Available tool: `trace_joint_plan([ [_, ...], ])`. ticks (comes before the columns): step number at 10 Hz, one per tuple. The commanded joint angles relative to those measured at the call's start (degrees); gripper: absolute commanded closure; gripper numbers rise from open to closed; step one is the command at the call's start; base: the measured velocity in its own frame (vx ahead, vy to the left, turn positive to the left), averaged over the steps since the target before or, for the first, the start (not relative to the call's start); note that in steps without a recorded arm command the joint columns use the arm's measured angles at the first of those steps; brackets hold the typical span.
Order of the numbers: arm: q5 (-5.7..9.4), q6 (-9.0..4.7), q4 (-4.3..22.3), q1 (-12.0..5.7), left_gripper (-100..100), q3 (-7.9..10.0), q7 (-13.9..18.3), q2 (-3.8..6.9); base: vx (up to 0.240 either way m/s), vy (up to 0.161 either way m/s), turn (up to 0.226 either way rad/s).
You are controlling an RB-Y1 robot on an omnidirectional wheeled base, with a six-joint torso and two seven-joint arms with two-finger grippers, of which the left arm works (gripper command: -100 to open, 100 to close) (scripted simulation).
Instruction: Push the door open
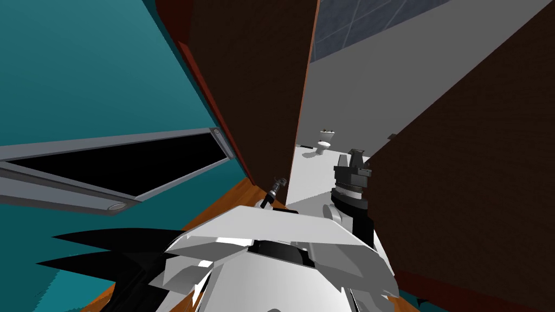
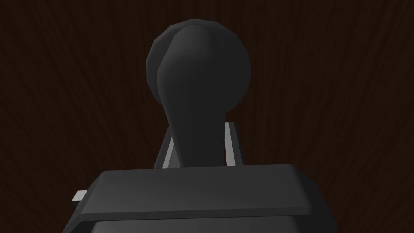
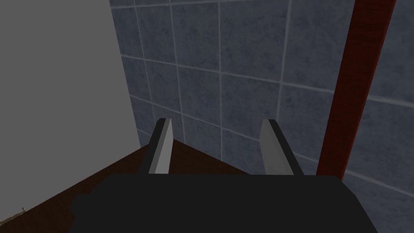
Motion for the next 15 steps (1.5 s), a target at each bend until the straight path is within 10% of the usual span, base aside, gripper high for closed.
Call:
trace_joint_plan([
  [1,0.34,-0.67,0.2,-0.71,100,1.42,-0.1,0.73,0.160,-0.110,0.048],
  [15,2.11,-1.22,1.7,-1.39,100,9.76,-1.9,1.99,0.115,-0.105,0.045],
])
